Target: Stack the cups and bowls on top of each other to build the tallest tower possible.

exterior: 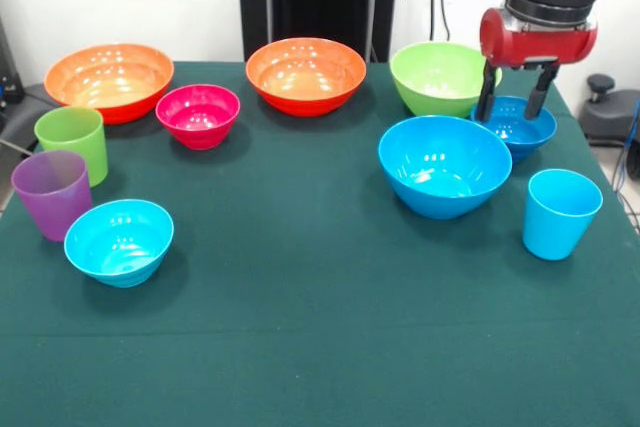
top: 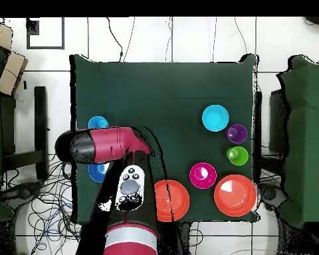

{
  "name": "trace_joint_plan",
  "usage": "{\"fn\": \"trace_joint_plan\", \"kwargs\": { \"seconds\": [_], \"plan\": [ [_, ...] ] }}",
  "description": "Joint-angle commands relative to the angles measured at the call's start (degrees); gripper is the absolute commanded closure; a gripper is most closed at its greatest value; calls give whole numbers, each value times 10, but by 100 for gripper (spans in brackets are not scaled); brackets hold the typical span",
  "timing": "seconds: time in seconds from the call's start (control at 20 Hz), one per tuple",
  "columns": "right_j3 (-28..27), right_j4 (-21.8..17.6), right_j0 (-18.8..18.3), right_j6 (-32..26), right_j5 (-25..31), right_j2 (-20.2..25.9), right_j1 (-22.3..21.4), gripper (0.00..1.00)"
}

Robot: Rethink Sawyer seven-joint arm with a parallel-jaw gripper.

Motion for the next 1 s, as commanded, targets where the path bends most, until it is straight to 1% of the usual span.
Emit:
{"fn": "trace_joint_plan", "kwargs": {
  "seconds": [0.05, 0.2, 0.4, 0.5, 0.6, 0.75, 1.0],
  "plan": [
    [-13, 5, -11, 78, 1, 23, 13, 0],
    [2, 1, -15, 79, 0, 24, 1, 0],
    [13, 5, -17, 87, -17, 29, 2, 0],
    [12, 9, -13, 93, -14, 27, -1, 0],
    [0, 12, -14, 94, -8, 26, 4, 0],
    [-9, 12, -16, 91, -16, 30, 17, 0],
    [-25, 13, -2, 112, -54, 25, 52, 0]
  ]
}}
